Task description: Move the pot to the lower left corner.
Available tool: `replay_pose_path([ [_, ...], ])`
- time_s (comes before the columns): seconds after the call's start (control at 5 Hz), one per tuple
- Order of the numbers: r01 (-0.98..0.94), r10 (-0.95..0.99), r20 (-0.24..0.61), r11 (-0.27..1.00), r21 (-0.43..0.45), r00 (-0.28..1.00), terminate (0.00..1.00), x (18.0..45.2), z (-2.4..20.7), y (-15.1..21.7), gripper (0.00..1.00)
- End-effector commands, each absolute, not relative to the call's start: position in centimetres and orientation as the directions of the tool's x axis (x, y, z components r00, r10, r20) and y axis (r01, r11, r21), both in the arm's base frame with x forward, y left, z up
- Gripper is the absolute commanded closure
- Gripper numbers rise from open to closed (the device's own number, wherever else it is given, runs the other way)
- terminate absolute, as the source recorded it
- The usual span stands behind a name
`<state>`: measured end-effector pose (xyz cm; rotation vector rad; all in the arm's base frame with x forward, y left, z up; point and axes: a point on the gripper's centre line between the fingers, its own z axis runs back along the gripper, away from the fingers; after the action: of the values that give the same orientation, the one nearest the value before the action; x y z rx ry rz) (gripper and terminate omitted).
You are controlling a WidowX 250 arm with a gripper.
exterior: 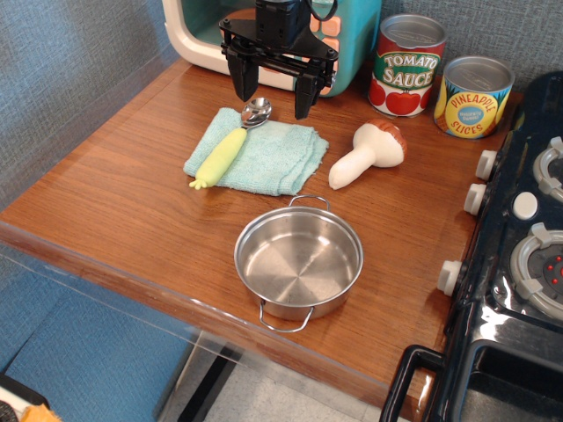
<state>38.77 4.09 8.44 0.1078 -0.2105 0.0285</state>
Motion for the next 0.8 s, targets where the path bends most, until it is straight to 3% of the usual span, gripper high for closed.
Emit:
replay_pose_path([
  [0.0, -0.04, 0.017, 0.21, 0.994, 0.104, 0.978, 0.0, 38.8, 8.4, 4.1, 0.0],
  [0.6, -0.089, 0.076, 0.251, 0.995, 0.043, 0.965, 0.0, 30.9, 11.8, 1.5, 0.0],
])
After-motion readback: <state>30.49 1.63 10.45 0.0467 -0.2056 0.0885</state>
